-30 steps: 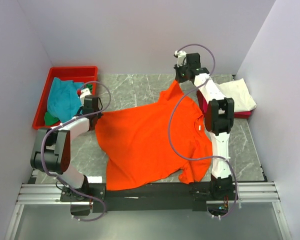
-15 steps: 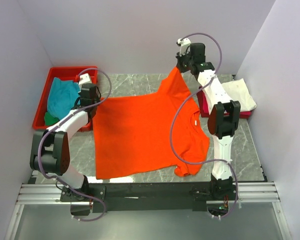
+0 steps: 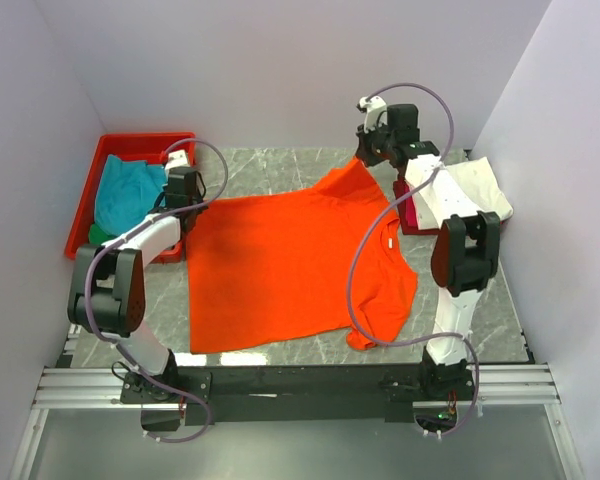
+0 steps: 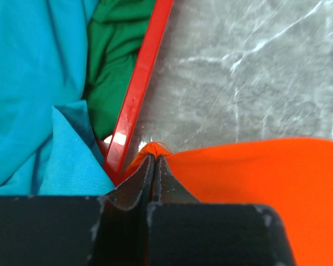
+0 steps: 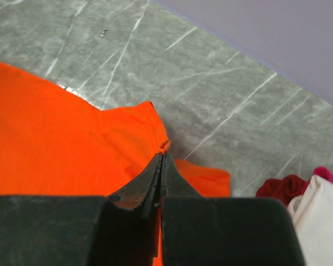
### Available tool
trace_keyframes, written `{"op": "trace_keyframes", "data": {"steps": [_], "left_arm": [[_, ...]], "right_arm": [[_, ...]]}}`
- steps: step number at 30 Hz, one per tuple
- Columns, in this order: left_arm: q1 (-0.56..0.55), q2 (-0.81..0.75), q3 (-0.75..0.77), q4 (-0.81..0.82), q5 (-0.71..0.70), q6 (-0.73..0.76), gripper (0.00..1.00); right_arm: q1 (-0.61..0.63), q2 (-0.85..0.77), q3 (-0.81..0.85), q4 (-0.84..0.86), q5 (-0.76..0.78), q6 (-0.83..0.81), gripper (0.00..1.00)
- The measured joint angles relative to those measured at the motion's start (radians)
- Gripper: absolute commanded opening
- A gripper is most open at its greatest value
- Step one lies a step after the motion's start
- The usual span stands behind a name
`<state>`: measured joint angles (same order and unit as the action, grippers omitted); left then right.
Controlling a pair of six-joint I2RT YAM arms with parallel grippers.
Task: Fold and stack the t-shirts
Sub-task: Fold the tshirt
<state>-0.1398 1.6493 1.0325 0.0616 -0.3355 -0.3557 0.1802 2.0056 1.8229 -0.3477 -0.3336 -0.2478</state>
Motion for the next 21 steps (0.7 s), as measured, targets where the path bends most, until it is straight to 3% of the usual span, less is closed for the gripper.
{"op": "trace_keyframes", "data": {"steps": [8, 21], "left_arm": [[0.001, -0.005, -0.021, 0.01, 0.01, 0.0, 0.0], [0.001, -0.189, -0.171, 0.038, 0.01, -0.036, 0.0]], "right_arm": [[-0.026, -0.177, -0.166, 0.048, -0.049, 0.0, 0.0], [-0.037, -0.37, -0.425, 0.105, -0.1, -0.016, 0.0]]}}
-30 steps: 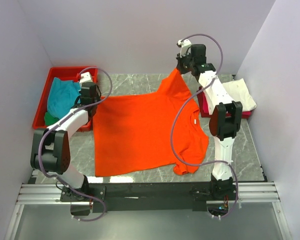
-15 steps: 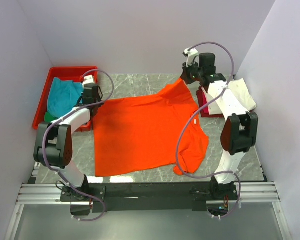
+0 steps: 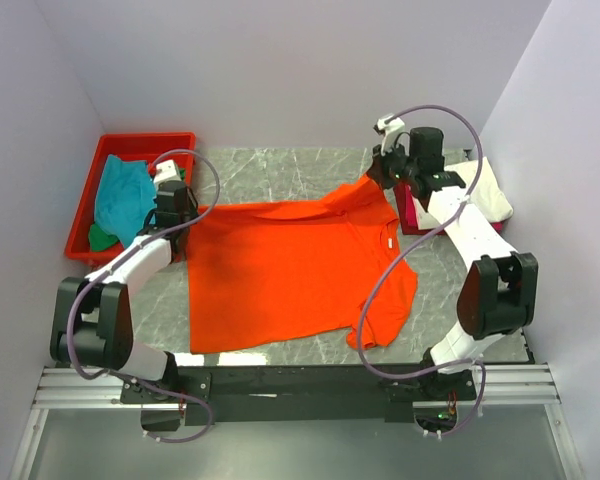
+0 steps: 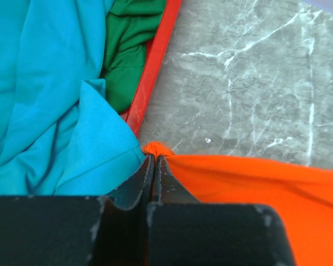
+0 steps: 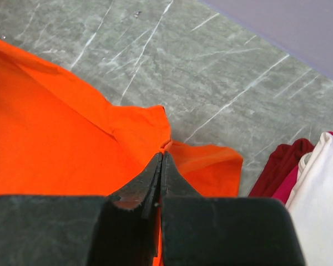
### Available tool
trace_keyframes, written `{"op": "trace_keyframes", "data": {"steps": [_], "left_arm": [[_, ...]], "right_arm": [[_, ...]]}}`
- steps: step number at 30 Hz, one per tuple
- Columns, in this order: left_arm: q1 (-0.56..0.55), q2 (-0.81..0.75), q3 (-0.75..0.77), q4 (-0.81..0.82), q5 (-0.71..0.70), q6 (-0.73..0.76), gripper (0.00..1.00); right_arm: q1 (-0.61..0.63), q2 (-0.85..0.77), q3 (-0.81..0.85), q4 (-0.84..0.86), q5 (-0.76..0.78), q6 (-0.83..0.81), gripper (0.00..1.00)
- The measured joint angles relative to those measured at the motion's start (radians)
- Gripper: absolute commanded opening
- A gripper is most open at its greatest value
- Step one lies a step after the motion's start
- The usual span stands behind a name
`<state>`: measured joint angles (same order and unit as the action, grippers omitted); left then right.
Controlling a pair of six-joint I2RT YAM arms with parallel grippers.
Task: Fold and stack the t-shirts
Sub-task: Fold the tshirt
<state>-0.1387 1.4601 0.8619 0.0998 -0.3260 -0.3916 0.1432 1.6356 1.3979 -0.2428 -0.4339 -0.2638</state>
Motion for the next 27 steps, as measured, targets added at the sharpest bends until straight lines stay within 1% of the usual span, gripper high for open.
{"op": "trace_keyframes", "data": {"steps": [7, 12, 17, 27], "left_arm": [[0.0, -0.056, -0.055, 0.011, 0.0, -0.023, 0.0], [0.0, -0.061, -0.066, 0.008, 0.0, -0.027, 0.0], [0.0, -0.068, -0.079, 0.011, 0.005, -0.043, 0.0], [0.0, -0.149, -0.154, 0.015, 0.006, -0.074, 0.0]], "right_arm": [[0.0, -0.089, -0.096, 0.011, -0.005, -0.022, 0.0], [0.0, -0.153, -0.138, 0.014, -0.004, -0.04, 0.0], [0.0, -0.194, -0.175, 0.018, -0.005, -0.05, 0.0], [0.0, -0.27, -0.253, 0.018, -0.014, -0.061, 0.0]]}}
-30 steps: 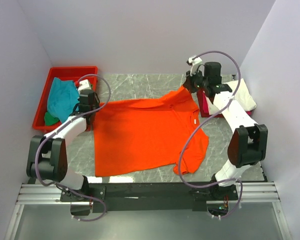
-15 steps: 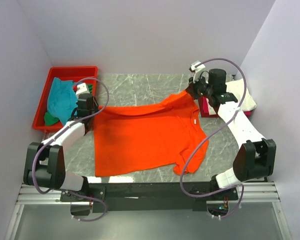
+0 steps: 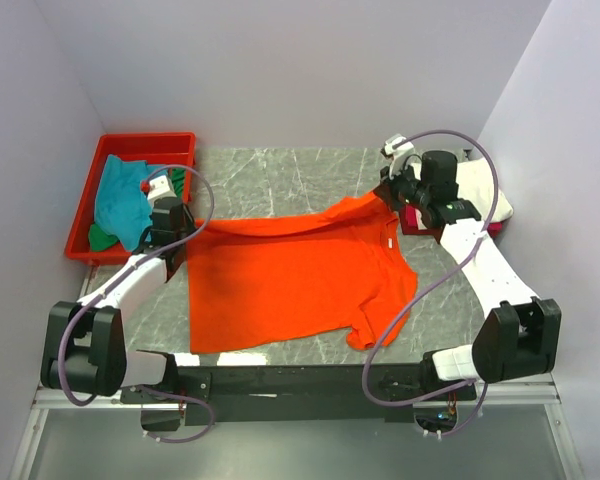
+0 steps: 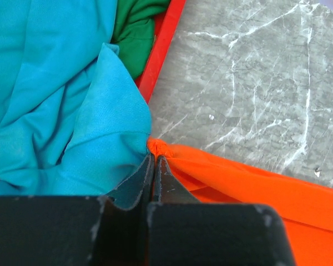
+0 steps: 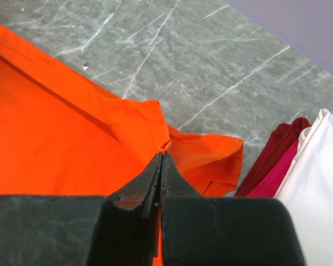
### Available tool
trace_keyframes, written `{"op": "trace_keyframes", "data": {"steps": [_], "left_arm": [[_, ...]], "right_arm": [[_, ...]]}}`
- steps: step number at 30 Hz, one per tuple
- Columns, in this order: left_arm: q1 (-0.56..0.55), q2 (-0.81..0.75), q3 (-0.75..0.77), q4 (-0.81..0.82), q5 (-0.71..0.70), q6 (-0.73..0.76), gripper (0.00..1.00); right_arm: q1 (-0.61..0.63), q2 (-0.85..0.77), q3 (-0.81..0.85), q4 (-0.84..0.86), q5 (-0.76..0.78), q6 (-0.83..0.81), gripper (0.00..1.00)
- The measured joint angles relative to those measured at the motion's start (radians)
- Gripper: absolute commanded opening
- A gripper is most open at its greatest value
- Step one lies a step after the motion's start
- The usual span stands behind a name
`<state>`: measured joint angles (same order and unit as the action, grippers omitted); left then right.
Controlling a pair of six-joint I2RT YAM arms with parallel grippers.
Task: Fold and stack the t-shirts
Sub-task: Fold the tshirt
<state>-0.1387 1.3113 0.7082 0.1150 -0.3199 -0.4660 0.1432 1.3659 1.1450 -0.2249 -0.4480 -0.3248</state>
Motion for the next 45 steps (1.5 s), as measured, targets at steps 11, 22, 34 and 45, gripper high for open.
{"op": "trace_keyframes", "data": {"steps": [11, 22, 34, 45], "left_arm": [[0.0, -0.005, -0.014, 0.002, 0.0, -0.013, 0.0], [0.0, -0.005, -0.04, 0.009, -0.008, -0.021, 0.0], [0.0, -0.005, -0.056, 0.022, -0.019, -0.022, 0.0], [0.0, -0.103, -0.142, 0.024, -0.018, -0.065, 0.34]], "right_arm": [[0.0, -0.051, -0.071, -0.002, -0.005, -0.016, 0.0], [0.0, -0.081, -0.108, -0.003, -0.006, -0.026, 0.0], [0.0, -0.142, -0.156, -0.018, -0.023, -0.045, 0.0], [0.0, -0.172, -0.204, -0.025, -0.021, -0.064, 0.0]]}}
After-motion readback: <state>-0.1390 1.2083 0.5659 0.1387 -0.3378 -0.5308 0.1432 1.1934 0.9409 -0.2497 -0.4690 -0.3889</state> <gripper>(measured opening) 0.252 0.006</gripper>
